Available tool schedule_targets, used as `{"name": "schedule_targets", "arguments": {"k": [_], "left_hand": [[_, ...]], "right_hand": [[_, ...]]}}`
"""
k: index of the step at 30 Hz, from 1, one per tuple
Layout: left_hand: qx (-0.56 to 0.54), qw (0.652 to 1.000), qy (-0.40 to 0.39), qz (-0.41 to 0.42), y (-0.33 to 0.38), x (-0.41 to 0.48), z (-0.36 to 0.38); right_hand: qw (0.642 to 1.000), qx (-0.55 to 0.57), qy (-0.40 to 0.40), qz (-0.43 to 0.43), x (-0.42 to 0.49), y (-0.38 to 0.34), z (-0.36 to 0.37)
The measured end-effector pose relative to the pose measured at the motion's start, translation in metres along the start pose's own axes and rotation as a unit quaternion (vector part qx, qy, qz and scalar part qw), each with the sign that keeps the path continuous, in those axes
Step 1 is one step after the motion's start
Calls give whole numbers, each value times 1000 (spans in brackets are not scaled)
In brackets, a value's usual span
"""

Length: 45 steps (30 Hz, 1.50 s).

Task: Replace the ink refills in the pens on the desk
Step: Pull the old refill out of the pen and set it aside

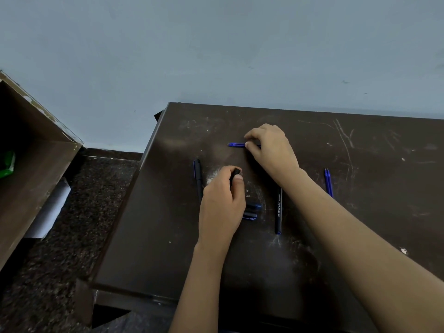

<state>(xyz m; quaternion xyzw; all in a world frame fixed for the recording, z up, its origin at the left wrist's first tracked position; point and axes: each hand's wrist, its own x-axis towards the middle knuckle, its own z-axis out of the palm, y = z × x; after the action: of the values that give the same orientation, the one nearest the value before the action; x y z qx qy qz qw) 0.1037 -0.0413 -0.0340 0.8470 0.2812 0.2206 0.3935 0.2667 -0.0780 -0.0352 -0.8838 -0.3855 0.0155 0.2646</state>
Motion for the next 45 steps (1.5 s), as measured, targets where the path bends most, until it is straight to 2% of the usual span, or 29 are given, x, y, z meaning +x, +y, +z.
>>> {"name": "schedule_targets", "arguments": {"k": [7,13,17,20,29,35,38,40,43,45], "left_hand": [[-8,1000,-1,24,5,-1,0],[12,1000,-21,-19,9,-4,5],[20,999,-28,-22,9,-4,7],[27,999,-31,-17,10,-4,9],[28,999,-27,-7,9,-4,10],[1,1000,-17,11,7,-3,6],[-33,999,-18,9,4,-2,4],[-45,998,-36,7,2,0,2],[-58,995,-75,19,0,0,0],[-65,994,-79,29,1,0,-1]], "right_hand": [[989,76,109,71,-49,-2,-18],[962,76,169,200,-97,14,-44],[935,21,156,319,-117,34,-56],[913,7,99,396,-122,48,-56],[879,44,19,475,-111,58,-59],[876,68,2,477,-112,61,-69],[901,113,58,414,-112,54,-83],[901,224,116,353,-110,39,-87],[833,451,173,268,-107,5,-78],[799,523,186,230,-109,-12,-67]]}}
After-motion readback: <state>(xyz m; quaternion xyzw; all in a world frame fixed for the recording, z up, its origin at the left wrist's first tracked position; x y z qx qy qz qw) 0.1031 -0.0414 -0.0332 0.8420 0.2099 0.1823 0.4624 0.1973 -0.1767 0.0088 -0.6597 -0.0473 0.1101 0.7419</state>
